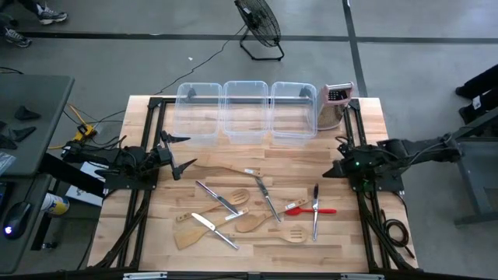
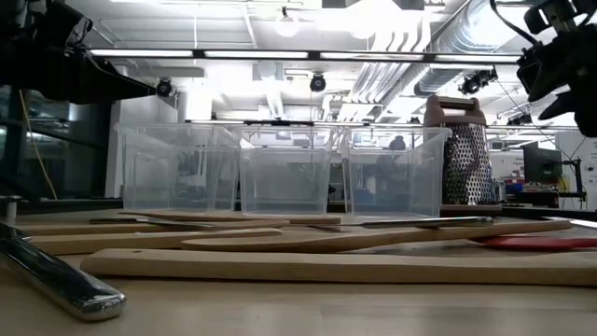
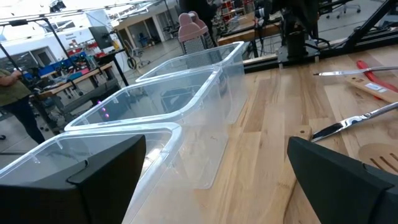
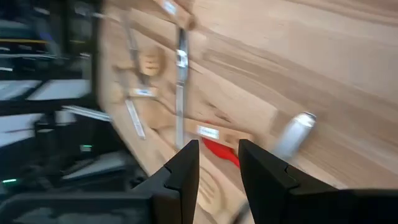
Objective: Pick & Place Kitchen Items
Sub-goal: Put the table knife into the right transparent bin
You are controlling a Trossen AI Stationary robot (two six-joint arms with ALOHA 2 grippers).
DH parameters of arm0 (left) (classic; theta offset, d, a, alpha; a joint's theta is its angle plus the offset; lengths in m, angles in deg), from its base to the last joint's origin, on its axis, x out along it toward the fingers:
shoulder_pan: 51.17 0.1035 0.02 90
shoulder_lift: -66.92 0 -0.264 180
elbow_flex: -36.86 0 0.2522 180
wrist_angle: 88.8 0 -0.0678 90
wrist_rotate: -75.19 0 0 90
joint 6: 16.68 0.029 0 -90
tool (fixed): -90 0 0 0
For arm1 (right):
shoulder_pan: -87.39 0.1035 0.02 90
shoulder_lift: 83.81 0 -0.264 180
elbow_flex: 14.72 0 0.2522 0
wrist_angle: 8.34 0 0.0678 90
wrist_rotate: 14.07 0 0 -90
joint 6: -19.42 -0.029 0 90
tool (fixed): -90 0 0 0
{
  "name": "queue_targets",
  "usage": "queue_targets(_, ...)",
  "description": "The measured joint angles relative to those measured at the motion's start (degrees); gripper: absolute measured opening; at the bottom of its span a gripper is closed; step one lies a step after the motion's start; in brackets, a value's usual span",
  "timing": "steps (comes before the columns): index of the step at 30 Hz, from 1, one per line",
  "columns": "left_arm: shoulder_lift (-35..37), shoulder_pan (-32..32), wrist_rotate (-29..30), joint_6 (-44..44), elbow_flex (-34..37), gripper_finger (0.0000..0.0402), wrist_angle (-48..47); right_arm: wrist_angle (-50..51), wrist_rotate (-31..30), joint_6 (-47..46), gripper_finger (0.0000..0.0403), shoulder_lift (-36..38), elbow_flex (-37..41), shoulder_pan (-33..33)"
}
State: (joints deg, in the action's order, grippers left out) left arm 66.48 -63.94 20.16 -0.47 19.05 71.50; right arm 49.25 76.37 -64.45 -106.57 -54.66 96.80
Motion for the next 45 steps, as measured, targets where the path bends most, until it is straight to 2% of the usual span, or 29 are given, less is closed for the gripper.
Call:
queue_targets(6,0.00,0.02,0.02,0.00,0.00,0.0388,0.00,6.99,-0.52,-0.22,0.0081,-9.50,-7.50,2.60)
queue_targets(13,0.00,0.02,0.01,-0.01,-0.02,0.0388,-0.01,3.75,0.30,-5.99,0.0093,-17.71,-8.54,7.90)
queue_targets(19,0.00,0.00,0.00,0.00,0.00,0.0388,0.00,9.66,1.19,-17.04,0.0143,-23.04,-8.50,15.11)
queue_targets(27,0.00,0.02,0.02,0.00,-0.02,0.0388,0.00,8.88,-1.59,-22.63,0.0246,-27.90,-8.48,20.24)
queue_targets(32,0.00,0.02,0.02,0.00,-0.02,0.0388,0.00,-2.77,-3.10,-24.92,0.0280,-28.62,-2.82,22.08)
queue_targets(35,0.00,0.02,0.01,0.00,-0.02,0.0388,0.00,-9.62,-5.13,-25.93,0.0283,-28.53,1.37,22.78)
queue_targets(39,0.00,0.00,0.00,0.00,-0.02,0.0388,0.00,-12.62,-6.64,-27.55,0.0284,-27.72,4.51,23.87)
queue_targets(45,-0.01,0.02,0.00,-0.01,0.00,0.0388,0.00,-23.05,-9.20,-28.85,0.0284,-25.46,11.55,25.84)
